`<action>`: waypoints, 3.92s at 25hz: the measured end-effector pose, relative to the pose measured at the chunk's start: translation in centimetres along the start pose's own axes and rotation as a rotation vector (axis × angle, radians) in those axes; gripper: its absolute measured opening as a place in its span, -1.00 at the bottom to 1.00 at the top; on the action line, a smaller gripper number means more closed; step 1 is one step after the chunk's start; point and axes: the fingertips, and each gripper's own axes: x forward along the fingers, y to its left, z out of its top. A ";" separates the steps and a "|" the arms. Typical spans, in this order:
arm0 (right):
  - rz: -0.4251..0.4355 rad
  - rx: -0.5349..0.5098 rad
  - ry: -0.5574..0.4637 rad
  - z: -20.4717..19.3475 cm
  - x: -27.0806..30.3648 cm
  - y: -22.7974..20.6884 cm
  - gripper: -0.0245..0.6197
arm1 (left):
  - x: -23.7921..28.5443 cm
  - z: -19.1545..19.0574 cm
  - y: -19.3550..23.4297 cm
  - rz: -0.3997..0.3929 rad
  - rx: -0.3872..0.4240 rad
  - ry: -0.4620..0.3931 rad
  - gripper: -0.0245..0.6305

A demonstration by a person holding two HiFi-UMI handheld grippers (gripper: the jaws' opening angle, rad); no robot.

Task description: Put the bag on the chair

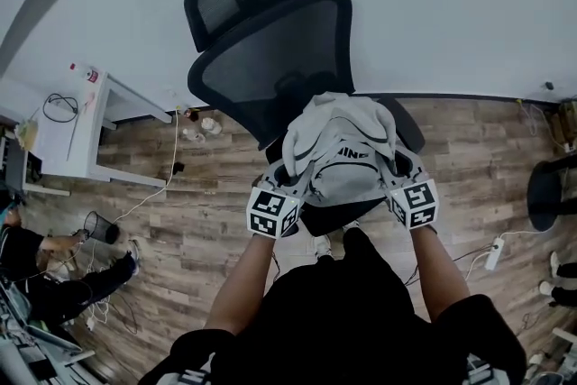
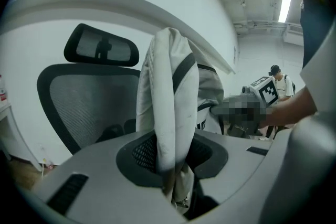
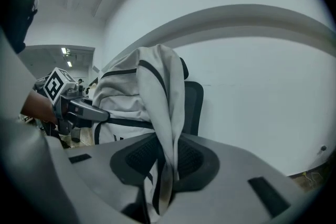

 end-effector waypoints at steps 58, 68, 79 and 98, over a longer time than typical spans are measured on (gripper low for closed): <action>0.050 -0.075 0.127 -7.5 14.8 -1.5 0.22 | 7.8 -8.7 9.9 0.275 -0.039 0.121 0.35; 0.088 -0.092 0.011 -0.9 9.1 4.0 0.14 | 1.4 -2.4 5.5 0.223 -0.073 -0.095 0.26; 0.061 -0.091 -0.138 4.6 3.5 7.2 -0.86 | -3.8 1.2 4.1 0.265 -0.085 -0.193 -0.83; 0.011 -0.084 -0.179 7.2 2.2 7.6 -0.86 | -6.3 4.4 3.7 0.299 -0.025 -0.271 -0.84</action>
